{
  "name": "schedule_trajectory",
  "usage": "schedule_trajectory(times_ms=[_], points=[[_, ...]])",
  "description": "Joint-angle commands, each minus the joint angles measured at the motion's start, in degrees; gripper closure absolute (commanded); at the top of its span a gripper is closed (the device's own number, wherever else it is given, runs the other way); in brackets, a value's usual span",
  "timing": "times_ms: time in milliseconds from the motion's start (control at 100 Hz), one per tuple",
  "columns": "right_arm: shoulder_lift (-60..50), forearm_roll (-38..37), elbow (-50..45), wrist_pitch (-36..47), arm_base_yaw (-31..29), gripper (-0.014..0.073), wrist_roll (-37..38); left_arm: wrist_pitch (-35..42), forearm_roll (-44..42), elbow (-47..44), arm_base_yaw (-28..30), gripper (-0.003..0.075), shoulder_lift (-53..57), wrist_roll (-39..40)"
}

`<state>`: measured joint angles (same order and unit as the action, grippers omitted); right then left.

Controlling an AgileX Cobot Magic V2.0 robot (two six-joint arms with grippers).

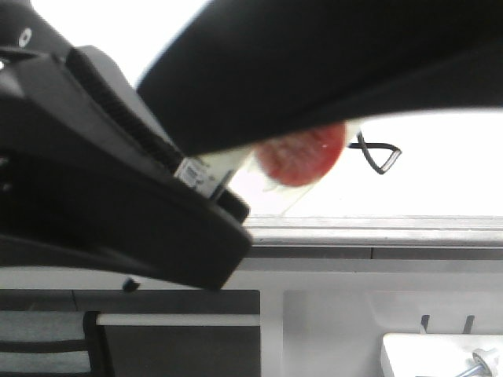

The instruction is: Write number 8 on whiteboard

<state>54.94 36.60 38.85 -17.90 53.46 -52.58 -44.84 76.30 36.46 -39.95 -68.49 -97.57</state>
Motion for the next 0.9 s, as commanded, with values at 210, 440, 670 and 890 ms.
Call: schedule_trajectory(times_ms=[210,440,670,890], points=[[-15.30,0.83,1.87,7.38,-7.83,0.0111,0.04,6.32,10.58,-2.27,-0.21,0.0741,1.09,1.59],[-24.79,0.83,1.87,5.95,-14.51,0.0662,0.21,19.58,24.81,-2.71,-0.31,0.0741,0.84,1.59],[-25.90,0.83,1.67,2.34,-15.46,0.0650,0.43,32.16,30.15,-2.45,-0.31,0.0741,0.84,1.59],[-25.90,0.83,1.67,5.54,-15.46,0.0650,1.62,36.44,30.15,0.42,-0.31,0.0741,0.84,1.59]])
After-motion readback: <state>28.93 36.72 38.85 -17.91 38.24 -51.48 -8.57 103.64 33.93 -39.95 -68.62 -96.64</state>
